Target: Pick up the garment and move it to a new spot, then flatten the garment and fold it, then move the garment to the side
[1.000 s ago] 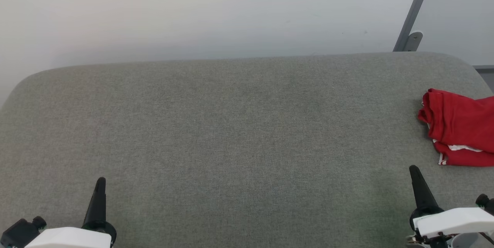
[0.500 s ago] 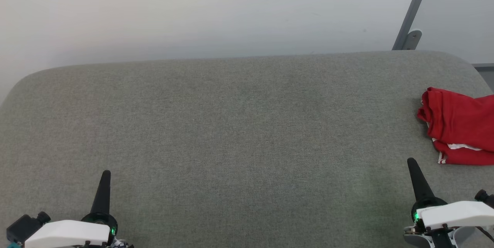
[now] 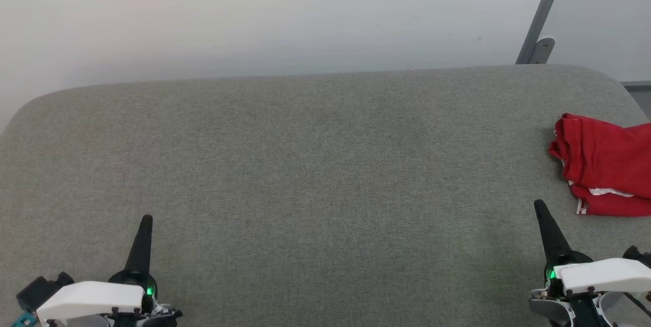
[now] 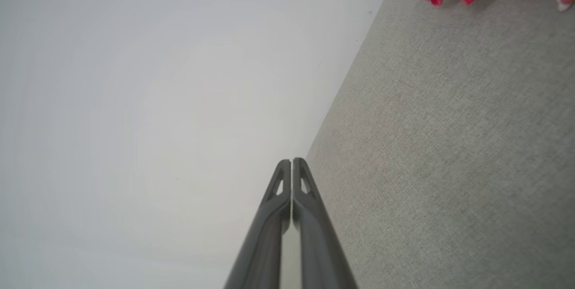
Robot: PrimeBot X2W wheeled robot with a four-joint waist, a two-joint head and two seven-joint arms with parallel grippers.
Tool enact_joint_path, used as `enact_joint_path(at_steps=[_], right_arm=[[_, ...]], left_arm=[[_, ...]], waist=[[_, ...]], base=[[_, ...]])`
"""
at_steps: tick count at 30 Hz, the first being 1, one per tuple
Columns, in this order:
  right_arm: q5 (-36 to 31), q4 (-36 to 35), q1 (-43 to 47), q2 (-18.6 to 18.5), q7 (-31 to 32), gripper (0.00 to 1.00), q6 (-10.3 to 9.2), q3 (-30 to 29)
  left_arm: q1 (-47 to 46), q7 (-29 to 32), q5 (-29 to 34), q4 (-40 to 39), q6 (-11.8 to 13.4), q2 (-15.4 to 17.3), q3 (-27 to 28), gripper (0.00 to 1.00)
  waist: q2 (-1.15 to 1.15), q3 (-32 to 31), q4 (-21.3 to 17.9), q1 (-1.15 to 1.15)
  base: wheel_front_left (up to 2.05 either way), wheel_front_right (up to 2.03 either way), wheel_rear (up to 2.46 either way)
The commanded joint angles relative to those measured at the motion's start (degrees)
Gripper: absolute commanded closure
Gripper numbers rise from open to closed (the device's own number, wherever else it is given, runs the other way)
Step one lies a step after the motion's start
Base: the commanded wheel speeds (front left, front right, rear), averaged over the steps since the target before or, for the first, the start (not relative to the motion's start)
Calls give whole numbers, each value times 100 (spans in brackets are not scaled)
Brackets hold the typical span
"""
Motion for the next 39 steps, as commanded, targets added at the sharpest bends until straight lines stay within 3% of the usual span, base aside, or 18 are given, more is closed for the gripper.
enact_joint_path(at_steps=[1, 39], right_arm=[[123, -12, -92, 7, 37, 100, 0, -18], [1556, 56, -352, 144, 344, 100, -2, -77]], left_arm=[[-129, 43, -94, -15, -12, 18, 36, 100], [-474, 466, -1369, 135, -17, -295, 134, 100]], waist=[[0, 2, -2, 0], [0, 64, -56, 0]], base=[[0, 0, 0], [0, 0, 0]])
